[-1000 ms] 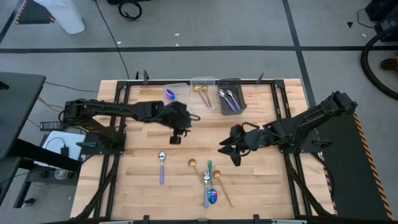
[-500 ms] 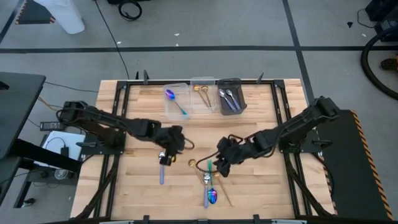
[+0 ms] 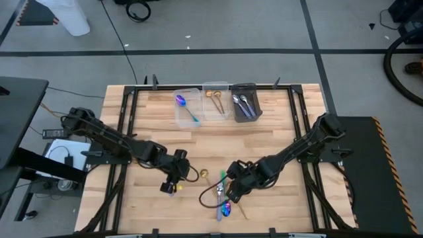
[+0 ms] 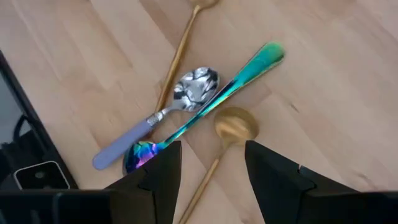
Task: Sort silverware by color (type)
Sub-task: Put the gold spoon into the right transparent bin
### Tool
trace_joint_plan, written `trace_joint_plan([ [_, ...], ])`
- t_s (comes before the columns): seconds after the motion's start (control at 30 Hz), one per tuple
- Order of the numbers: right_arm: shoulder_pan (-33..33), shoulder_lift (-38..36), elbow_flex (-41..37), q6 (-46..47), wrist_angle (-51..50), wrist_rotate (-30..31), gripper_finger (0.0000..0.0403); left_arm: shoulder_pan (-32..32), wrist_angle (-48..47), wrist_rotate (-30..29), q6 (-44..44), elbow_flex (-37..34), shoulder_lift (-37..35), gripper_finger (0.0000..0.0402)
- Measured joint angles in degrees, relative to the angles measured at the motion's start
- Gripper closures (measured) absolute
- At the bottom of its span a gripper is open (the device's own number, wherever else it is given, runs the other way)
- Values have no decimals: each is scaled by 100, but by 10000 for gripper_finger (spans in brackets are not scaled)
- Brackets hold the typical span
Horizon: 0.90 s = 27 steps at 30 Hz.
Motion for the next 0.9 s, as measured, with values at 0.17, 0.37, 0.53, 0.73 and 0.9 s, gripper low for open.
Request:
trace_joint_plan([
  [0.17, 150, 438, 462, 241, -408, 91, 216, -263, -23, -280, -318, 0, 0, 297],
  [0.37, 296, 933, 904, 485, -861, 140, 216, -481, -58, -349, -764, 0, 0, 297],
  [0.53, 362, 1164, 1014, 681, -893, 161, 216, -682, -67, -372, -955, 1, 0, 297],
  [0.73, 455, 1298, 1014, 927, -914, 395, 216, -808, -153, -584, -1060, 0, 2, 297],
  [0.9, 561, 1430, 1014, 1063, -899, 626, 216, -824, -188, -663, -1093, 0, 4, 297],
])
